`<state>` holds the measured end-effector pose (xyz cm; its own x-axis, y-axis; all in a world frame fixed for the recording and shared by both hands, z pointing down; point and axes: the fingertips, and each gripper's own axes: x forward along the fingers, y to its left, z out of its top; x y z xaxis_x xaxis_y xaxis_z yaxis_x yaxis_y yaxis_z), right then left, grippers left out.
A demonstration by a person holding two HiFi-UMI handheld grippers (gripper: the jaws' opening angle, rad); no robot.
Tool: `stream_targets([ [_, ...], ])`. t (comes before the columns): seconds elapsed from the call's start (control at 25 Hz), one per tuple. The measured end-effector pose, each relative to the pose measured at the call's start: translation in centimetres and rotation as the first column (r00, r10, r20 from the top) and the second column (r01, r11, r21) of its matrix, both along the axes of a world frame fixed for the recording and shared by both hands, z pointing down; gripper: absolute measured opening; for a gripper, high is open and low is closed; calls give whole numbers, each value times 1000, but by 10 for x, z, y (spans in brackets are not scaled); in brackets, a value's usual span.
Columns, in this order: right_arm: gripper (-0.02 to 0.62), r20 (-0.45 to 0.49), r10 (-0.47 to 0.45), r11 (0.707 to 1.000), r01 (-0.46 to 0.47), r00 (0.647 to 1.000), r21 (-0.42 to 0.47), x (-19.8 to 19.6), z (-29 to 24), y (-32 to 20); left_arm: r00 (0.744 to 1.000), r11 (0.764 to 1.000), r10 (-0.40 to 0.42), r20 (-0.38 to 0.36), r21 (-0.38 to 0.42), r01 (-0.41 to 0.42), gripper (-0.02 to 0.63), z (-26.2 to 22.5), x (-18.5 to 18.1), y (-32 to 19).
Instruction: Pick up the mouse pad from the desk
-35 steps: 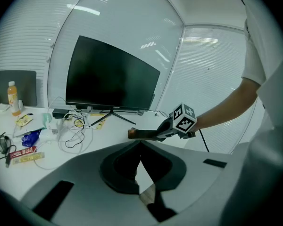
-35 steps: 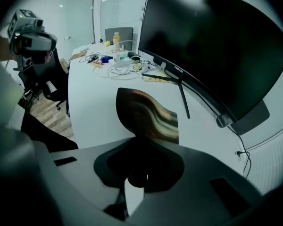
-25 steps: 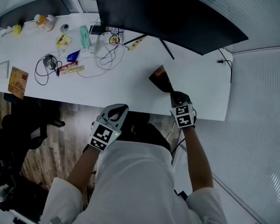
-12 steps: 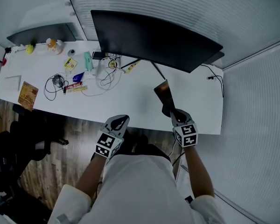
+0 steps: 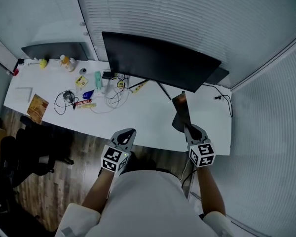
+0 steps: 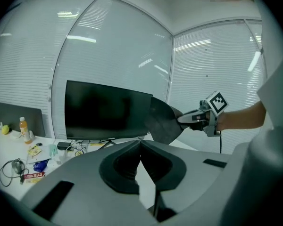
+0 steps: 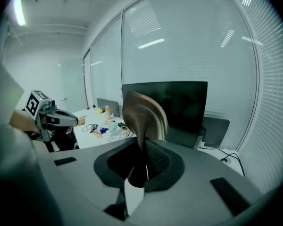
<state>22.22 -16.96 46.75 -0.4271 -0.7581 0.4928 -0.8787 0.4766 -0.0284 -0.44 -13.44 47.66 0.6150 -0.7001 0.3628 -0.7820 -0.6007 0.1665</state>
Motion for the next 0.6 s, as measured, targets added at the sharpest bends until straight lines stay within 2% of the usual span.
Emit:
stream_targets([
  [0.24, 51, 110, -10, 996, 0, 994, 94, 21, -42, 19, 999, 998, -48, -14, 48, 49, 15, -24, 5, 10],
  [0.6, 51, 150, -38, 984, 11, 988, 178, 52, -77, 49, 992, 986, -118, -54, 114, 123, 16, -66, 13, 37],
])
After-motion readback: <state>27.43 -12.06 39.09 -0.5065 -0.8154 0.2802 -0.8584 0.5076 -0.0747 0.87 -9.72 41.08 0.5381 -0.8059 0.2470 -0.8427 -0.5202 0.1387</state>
